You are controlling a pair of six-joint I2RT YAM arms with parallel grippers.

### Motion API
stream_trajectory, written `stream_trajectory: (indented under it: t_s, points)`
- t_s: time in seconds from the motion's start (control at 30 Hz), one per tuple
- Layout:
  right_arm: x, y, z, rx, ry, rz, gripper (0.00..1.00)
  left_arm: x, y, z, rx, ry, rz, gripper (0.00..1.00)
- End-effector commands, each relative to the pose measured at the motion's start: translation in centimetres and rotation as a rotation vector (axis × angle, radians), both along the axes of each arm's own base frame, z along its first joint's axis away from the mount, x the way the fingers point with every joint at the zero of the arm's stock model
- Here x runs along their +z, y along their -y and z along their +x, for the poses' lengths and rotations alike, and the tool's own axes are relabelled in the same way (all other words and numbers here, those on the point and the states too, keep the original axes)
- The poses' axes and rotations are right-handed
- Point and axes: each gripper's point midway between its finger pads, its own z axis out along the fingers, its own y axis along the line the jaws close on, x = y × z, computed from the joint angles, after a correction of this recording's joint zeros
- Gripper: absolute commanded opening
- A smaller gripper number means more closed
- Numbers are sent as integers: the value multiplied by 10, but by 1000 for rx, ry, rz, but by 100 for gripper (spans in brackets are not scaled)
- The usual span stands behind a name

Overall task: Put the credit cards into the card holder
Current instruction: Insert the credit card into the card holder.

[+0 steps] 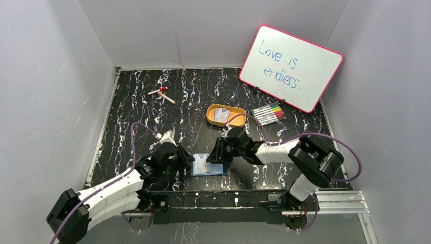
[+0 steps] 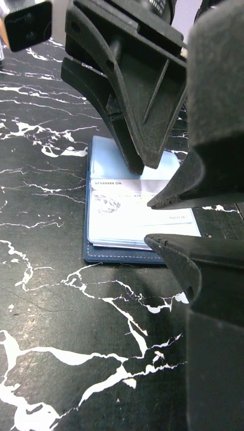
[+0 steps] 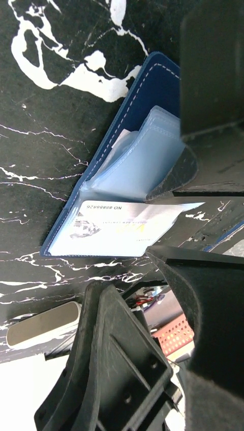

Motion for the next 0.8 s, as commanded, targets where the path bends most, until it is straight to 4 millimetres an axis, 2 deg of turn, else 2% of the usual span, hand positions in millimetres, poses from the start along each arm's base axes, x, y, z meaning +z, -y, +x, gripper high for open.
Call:
stream_trajectory:
  t_s: [0.0,0.2,0.3,0.5,0.63,0.77]
  points:
    - [11,-3,5,23,45,-24,45,14,-11,4,24,35,44,27]
    - [4,-6,4,44,29,-42,47,-6,-26,-5,38,-42,142,37]
    - [3,-9,4,54,26,-41,47,-18,-23,-8,17,-74,157,38]
    - [-1,-14,3,67,9,-57,48,-28,-9,-12,-38,-95,113,37]
    - [-2,-17,1,74,0,-60,48,-27,-2,-12,-72,-87,87,36]
    - [1,-22,-2,83,-2,-44,46,-24,3,-10,-85,-67,65,29]
